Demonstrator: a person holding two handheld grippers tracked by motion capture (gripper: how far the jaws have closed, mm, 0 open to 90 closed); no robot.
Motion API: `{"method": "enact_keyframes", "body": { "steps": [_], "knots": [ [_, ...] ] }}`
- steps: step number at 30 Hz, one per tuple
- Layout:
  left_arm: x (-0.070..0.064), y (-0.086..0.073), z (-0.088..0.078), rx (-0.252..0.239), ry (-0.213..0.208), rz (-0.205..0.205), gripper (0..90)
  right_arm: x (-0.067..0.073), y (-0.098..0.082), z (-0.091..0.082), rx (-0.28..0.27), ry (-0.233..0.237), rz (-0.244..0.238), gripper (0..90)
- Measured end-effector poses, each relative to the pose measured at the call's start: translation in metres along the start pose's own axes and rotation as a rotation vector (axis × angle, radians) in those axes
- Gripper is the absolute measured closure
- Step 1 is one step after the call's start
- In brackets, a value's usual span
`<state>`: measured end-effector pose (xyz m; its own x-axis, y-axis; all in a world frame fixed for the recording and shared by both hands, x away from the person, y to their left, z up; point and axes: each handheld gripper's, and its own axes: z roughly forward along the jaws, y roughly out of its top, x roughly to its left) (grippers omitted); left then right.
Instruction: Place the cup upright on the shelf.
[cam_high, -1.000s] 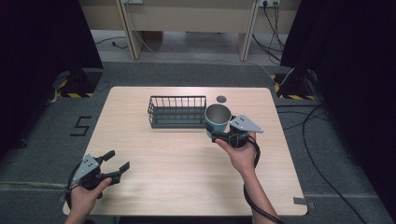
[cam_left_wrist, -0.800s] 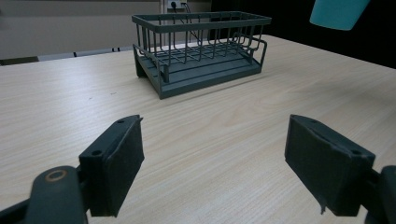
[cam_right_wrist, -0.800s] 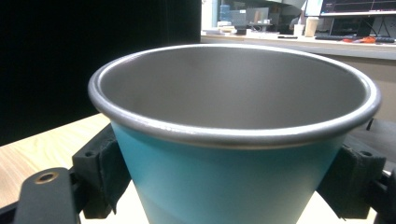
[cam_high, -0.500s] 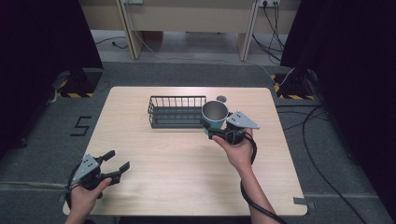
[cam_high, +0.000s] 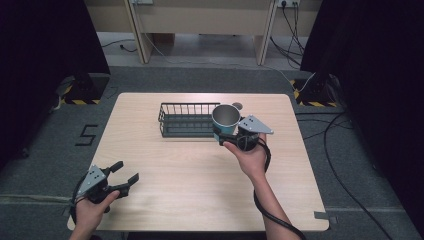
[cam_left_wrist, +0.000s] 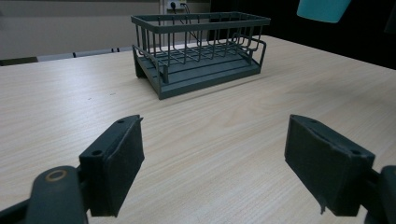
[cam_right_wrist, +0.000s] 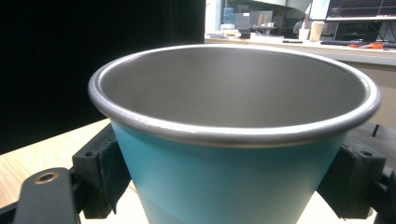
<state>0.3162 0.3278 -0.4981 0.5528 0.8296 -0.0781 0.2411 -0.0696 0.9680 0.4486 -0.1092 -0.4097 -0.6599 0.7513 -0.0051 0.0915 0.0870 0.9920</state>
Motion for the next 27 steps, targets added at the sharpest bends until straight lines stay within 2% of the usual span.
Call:
{"method": "enact_keyframes", "body": {
  "steps": [27],
  "knots": [
    [0.000, 0.000, 0.000, -0.004, -0.003, -0.003, 18.9, 0.006, 0.012, 0.025, -0.008, 0.012, 0.002, 17.0]
  ]
}}
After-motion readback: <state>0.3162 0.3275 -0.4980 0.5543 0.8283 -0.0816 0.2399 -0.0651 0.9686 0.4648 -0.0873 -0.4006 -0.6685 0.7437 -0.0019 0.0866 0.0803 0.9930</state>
